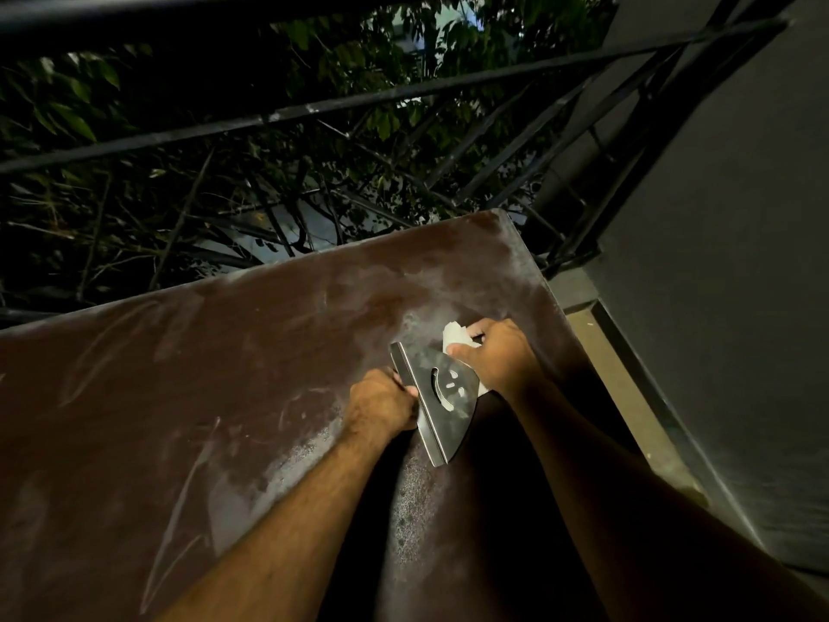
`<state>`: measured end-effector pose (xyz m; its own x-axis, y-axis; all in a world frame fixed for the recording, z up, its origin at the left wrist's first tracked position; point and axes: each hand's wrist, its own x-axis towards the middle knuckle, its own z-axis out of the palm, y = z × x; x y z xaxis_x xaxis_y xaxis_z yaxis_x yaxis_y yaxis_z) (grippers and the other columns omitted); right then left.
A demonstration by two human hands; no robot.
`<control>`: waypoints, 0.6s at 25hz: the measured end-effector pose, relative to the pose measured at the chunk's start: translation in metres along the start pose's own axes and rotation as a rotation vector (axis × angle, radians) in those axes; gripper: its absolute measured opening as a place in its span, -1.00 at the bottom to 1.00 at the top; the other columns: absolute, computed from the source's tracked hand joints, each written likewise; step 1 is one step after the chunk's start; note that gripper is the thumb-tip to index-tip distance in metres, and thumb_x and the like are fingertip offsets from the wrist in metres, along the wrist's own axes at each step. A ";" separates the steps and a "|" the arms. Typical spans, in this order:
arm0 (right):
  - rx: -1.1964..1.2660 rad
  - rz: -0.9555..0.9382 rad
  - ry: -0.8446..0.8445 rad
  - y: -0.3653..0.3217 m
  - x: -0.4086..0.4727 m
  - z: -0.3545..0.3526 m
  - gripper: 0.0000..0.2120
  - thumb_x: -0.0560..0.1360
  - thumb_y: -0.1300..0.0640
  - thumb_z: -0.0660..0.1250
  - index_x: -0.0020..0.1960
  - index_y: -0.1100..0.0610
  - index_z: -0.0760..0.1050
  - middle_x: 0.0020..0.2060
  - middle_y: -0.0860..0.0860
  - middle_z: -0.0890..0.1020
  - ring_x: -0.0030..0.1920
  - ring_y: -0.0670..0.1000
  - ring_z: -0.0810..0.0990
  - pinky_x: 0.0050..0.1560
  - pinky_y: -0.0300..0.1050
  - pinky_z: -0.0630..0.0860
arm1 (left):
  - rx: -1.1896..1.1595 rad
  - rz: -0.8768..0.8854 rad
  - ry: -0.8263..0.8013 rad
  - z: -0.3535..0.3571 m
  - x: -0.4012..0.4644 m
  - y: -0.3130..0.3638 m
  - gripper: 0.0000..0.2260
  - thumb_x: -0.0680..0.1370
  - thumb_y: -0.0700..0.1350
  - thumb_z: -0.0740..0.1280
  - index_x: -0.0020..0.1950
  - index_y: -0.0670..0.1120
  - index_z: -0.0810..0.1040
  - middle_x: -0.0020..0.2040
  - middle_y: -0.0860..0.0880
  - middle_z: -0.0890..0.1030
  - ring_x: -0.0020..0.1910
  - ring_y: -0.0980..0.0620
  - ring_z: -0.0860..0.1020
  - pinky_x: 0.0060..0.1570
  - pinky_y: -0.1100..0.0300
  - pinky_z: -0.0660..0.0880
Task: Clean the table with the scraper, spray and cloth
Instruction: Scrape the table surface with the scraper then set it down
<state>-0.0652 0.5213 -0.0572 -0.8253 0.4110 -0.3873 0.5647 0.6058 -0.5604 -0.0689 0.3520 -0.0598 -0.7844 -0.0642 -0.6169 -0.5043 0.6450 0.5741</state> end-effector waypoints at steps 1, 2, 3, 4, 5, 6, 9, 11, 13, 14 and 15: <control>0.009 0.005 -0.012 -0.002 0.001 -0.001 -0.52 0.28 -0.19 0.49 0.05 0.10 0.64 -0.05 0.11 0.65 -0.04 0.07 0.61 -0.07 -0.16 0.48 | 0.042 0.011 -0.005 -0.001 -0.001 0.002 -0.90 0.50 -0.19 0.41 -0.20 -0.11 0.54 -0.12 -0.15 0.73 -0.11 -0.12 0.73 -0.04 -0.01 0.69; 0.006 0.010 -0.019 -0.002 0.004 -0.002 -0.57 0.31 -0.11 0.52 0.06 0.13 0.65 -0.07 0.10 0.67 -0.06 0.06 0.62 -0.11 -0.20 0.43 | 0.075 0.019 -0.005 -0.001 -0.001 0.002 -0.86 0.51 -0.18 0.40 -0.23 -0.09 0.52 -0.12 -0.15 0.73 -0.11 -0.12 0.73 -0.04 0.00 0.69; -0.005 0.009 -0.017 -0.002 0.007 -0.003 -0.59 0.33 -0.06 0.54 0.08 0.14 0.65 -0.07 0.10 0.68 -0.04 0.06 0.62 -0.12 -0.22 0.39 | 0.096 0.024 -0.008 -0.002 -0.002 0.003 -0.83 0.51 -0.17 0.39 -0.26 -0.07 0.49 -0.11 -0.15 0.74 -0.11 -0.12 0.73 -0.03 0.00 0.68; -0.018 0.009 -0.013 -0.002 0.008 -0.002 -0.58 0.33 -0.05 0.55 0.09 0.15 0.65 -0.06 0.10 0.69 -0.01 0.06 0.63 -0.11 -0.23 0.38 | 0.116 0.036 -0.008 -0.003 -0.003 0.004 -0.81 0.52 -0.17 0.38 -0.28 -0.05 0.47 -0.11 -0.15 0.74 -0.11 -0.11 0.73 -0.02 0.02 0.68; -0.029 0.010 -0.012 -0.002 0.010 -0.002 -0.58 0.32 -0.04 0.55 0.10 0.15 0.65 -0.04 0.10 0.69 0.01 0.08 0.63 -0.10 -0.22 0.40 | 0.130 0.041 -0.009 -0.004 -0.003 0.005 -0.79 0.53 -0.17 0.38 -0.29 -0.04 0.46 -0.11 -0.13 0.74 -0.11 -0.10 0.72 -0.01 0.06 0.67; -0.036 0.018 -0.022 -0.002 0.010 -0.002 -0.59 0.33 -0.04 0.55 0.09 0.14 0.65 -0.04 0.10 0.69 0.02 0.08 0.64 -0.08 -0.21 0.44 | 0.143 0.044 -0.006 -0.004 -0.003 0.005 -0.78 0.53 -0.17 0.37 -0.29 -0.04 0.45 -0.12 -0.10 0.73 -0.10 -0.08 0.71 -0.01 0.11 0.65; -0.012 0.028 -0.064 -0.003 0.009 -0.005 -0.71 0.36 0.00 0.53 0.02 0.10 0.66 -0.08 0.06 0.70 -0.01 0.08 0.65 -0.02 -0.16 0.52 | 0.128 0.051 -0.013 -0.005 0.000 0.002 -0.81 0.52 -0.19 0.36 -0.29 -0.03 0.49 -0.15 -0.07 0.73 -0.13 -0.06 0.70 -0.04 0.14 0.64; 0.016 -0.003 -0.094 -0.005 0.008 -0.008 -0.79 0.38 0.00 0.53 -0.05 0.06 0.64 -0.09 0.04 0.70 -0.01 0.08 0.65 0.03 -0.09 0.56 | 0.035 0.026 -0.046 -0.006 0.002 -0.002 -0.81 0.51 -0.26 0.35 -0.28 -0.04 0.54 -0.15 -0.10 0.75 -0.16 -0.08 0.73 -0.03 0.03 0.68; 0.023 -0.029 -0.136 -0.008 0.006 -0.012 -0.81 0.41 0.01 0.52 -0.04 0.06 0.62 -0.09 0.04 0.69 -0.02 0.07 0.65 0.04 -0.07 0.54 | -0.062 -0.009 -0.079 -0.006 0.005 -0.007 -0.76 0.52 -0.33 0.34 -0.28 -0.05 0.53 -0.17 -0.14 0.74 -0.19 -0.12 0.73 -0.06 -0.07 0.69; 0.028 -0.034 -0.153 -0.010 0.005 -0.015 -0.80 0.42 0.03 0.51 -0.02 0.08 0.62 -0.09 0.04 0.69 -0.03 0.06 0.64 0.03 -0.09 0.53 | -0.120 -0.037 -0.092 -0.005 0.005 -0.009 -0.73 0.54 -0.35 0.34 -0.29 -0.05 0.50 -0.18 -0.15 0.71 -0.23 -0.14 0.71 -0.07 -0.11 0.68; 0.030 -0.041 -0.169 -0.012 0.004 -0.017 -0.80 0.42 0.05 0.51 0.00 0.09 0.63 -0.10 0.03 0.69 -0.05 0.05 0.64 0.01 -0.10 0.52 | -0.186 -0.069 -0.101 -0.005 0.006 -0.011 -0.70 0.56 -0.37 0.32 -0.30 -0.05 0.45 -0.19 -0.16 0.67 -0.28 -0.14 0.67 -0.08 -0.13 0.67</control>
<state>-0.0752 0.5275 -0.0395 -0.8364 0.2649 -0.4798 0.5328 0.5981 -0.5986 -0.0696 0.3408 -0.0674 -0.7105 -0.0203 -0.7034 -0.6203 0.4900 0.6125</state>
